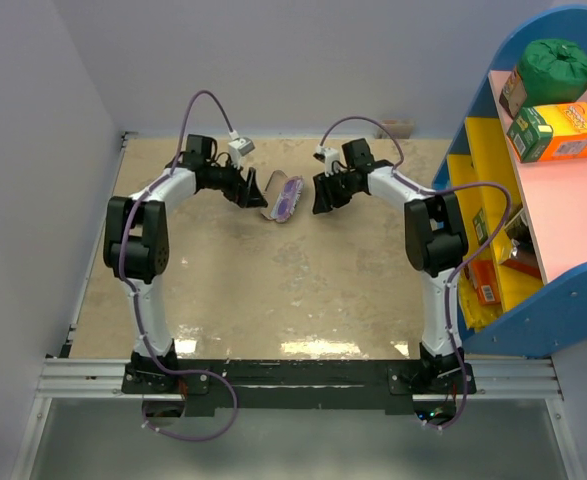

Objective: Organize the sunglasses

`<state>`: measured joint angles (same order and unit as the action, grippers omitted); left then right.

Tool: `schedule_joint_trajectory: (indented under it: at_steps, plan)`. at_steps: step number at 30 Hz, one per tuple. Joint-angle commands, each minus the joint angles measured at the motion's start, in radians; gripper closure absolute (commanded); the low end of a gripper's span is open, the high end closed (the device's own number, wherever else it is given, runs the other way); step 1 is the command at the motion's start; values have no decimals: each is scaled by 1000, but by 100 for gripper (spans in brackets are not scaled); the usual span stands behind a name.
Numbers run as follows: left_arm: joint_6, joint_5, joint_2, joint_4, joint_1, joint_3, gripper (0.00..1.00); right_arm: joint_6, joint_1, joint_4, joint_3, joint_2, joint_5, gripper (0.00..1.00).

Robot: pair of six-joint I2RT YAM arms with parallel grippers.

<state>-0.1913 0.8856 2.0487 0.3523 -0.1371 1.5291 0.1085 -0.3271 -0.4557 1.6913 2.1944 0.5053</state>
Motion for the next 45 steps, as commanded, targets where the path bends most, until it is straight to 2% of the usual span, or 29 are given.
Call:
schedule_joint_trajectory:
  at_steps: [1, 10, 20, 28, 32, 40, 45]
  plan:
    - [33, 3, 44, -29, -1, 60, 6, 14, 0, -1, 64, 31, 56, 55]
    - [98, -20, 119, -59, 5, 138, 11, 34, -1, -17, 119, 83, 78, 58]
    - [185, 30, 243, -79, 16, 247, 23, 26, -10, -5, 171, 139, 93, 60]
    - [216, 75, 261, -92, 16, 249, 34, 20, -38, 11, 196, 162, 88, 62]
    - [233, 110, 254, -108, 14, 240, 43, 20, -55, 15, 199, 166, 81, 62]
    - [245, 124, 243, -133, -1, 217, 50, 20, -70, 14, 211, 168, 65, 64]
    - [245, 131, 246, -133, -13, 217, 57, 22, -70, 8, 220, 169, 42, 65]
